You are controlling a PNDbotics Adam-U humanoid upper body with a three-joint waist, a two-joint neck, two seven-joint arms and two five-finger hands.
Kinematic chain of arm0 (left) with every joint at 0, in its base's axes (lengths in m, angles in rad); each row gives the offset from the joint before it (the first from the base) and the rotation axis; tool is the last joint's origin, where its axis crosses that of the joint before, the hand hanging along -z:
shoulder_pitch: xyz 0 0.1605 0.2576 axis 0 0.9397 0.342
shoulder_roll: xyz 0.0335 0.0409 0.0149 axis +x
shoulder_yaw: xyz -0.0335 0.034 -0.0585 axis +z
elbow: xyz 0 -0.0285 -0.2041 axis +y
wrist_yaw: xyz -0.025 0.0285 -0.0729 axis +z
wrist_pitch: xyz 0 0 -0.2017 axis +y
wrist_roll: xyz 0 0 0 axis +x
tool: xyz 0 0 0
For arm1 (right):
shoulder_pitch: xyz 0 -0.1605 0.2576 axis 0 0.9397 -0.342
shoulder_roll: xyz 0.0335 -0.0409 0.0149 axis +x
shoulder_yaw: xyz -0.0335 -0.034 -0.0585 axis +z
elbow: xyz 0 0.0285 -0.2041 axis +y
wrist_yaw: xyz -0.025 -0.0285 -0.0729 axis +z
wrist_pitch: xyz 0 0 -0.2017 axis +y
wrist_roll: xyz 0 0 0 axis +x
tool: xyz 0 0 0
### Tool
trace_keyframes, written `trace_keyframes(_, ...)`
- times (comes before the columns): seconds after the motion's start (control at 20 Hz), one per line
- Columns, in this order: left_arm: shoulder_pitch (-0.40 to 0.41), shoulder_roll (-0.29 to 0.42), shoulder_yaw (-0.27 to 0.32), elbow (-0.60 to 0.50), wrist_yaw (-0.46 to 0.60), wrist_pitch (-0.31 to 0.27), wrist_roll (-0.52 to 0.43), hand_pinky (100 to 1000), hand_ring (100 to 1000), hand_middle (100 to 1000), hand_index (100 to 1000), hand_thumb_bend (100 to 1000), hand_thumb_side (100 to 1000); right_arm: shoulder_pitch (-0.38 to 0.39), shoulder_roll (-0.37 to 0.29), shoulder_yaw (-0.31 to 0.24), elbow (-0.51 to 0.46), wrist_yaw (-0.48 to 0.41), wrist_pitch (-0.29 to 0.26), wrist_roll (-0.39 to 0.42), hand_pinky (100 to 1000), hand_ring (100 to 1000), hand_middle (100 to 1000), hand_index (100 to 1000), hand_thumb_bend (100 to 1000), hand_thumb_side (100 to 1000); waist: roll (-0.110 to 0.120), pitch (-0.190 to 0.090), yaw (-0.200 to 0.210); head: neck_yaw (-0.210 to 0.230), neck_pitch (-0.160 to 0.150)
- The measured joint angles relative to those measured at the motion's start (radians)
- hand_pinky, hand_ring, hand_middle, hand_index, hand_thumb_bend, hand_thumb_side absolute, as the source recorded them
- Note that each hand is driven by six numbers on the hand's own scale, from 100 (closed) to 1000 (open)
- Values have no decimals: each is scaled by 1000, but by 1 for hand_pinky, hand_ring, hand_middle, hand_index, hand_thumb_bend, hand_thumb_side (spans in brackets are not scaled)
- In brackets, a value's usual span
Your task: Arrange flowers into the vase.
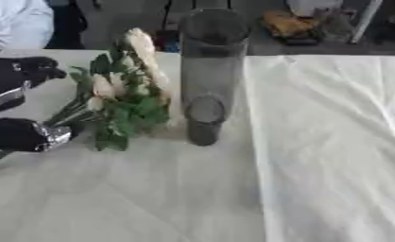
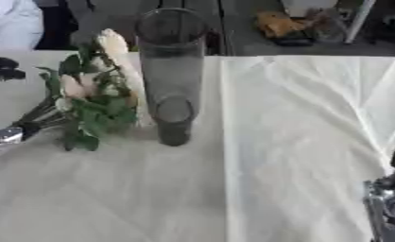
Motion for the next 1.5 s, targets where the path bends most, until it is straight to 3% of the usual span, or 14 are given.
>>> trace_keyframes(0.15,3,67,-25,5,32,25,14,1000,1000,1000,1000,479,860,1,0,1,0,0,0,0,701,759,634,843,100,966,7,0,-5,7,-1)
trace_keyframes(0.4,21,213,-86,36,181,106,102,1000,1000,1000,1000,498,842,5,0,6,0,-3,-1,1,702,759,632,843,100,967,19,0,-6,16,-9)
trace_keyframes(0.6,18,274,-141,77,225,138,151,1000,1000,1000,1000,501,830,5,0,9,0,-7,-1,1,702,759,631,843,100,970,22,0,-8,19,-12)
trace_keyframes(1.1,-37,253,-213,171,183,150,175,968,1000,979,1000,464,785,4,0,13,0,-13,-4,4,704,760,628,842,100,969,22,2,-19,26,-26)
trace_keyframes(1.3,-57,228,-230,210,180,148,172,879,949,987,1000,454,758,4,0,13,0,-16,-4,4,704,761,626,841,100,969,22,5,-22,26,-27)
trace_keyframes(1.5,-74,202,-243,257,182,152,169,874,949,982,1000,459,760,4,0,19,0,-17,-5,5,705,760,624,841,100,969,22,7,-27,29,-28)
